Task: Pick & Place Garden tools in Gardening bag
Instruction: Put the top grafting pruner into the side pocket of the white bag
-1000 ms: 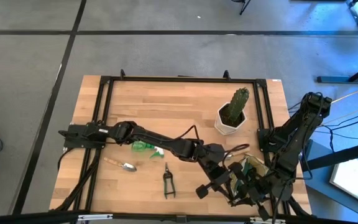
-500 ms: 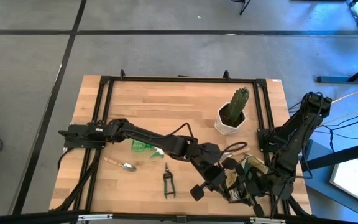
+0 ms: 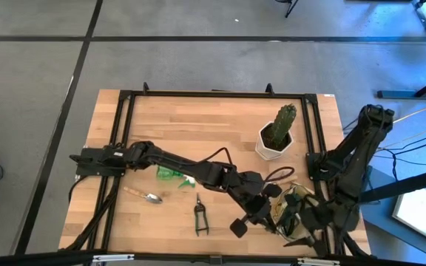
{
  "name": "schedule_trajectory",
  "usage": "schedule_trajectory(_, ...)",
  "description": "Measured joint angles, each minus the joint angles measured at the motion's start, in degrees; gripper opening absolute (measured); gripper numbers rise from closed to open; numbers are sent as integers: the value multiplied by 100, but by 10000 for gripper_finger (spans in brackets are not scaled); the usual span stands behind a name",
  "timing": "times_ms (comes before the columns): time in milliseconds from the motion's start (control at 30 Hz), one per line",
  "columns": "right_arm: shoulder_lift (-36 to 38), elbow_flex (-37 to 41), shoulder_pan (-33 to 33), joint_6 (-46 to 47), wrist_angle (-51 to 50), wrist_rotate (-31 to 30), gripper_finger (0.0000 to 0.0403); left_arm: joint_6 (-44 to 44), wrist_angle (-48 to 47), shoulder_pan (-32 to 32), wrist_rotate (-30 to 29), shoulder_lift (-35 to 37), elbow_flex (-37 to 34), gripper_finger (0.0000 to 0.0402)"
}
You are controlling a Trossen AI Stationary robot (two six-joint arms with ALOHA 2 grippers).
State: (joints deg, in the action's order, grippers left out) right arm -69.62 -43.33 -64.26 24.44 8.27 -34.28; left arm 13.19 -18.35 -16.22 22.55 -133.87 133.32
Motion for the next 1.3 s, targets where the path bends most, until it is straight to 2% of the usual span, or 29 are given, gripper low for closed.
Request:
schedule_trajectory(67,161,-6,-187,355,-457,-164,278,-28,130,-31,-92,-14,-129,9)
schedule_trajectory(233,281,-7,-913,826,-971,-1861,279,-531,1137,-49,-30,-43,-781,9)
schedule_trajectory(367,210,-3,-1398,834,-983,-2780,279,-1070,2559,108,765,-53,-1401,9)
schedule_trajectory(500,181,-3,-1666,822,-1044,-3339,279,-1098,3473,206,995,-18,-1513,8)
schedule_trajectory(600,182,-3,-1741,900,-1224,-3548,279,-1095,3698,234,1070,-39,-1513,8)
schedule_trajectory(700,185,-3,-1762,1125,-1430,-3620,279,-1244,3850,251,1488,-225,-1513,8)
schedule_trajectory(833,192,-3,-1765,2031,-2054,-3576,279,-1239,4025,251,1605,-409,-1529,8)
schedule_trajectory(1000,205,-3,-1699,3097,-2630,-3181,279,-1403,4696,276,1764,-673,-1520,8)
schedule_trajectory(1167,205,-3,-1618,3110,-2635,-3284,279,-1113,4934,279,1506,-826,-1520,8)
schedule_trajectory(1300,205,-3,-1504,3495,-2778,-3246,279,-1279,5422,284,1494,-1076,-1520,8)
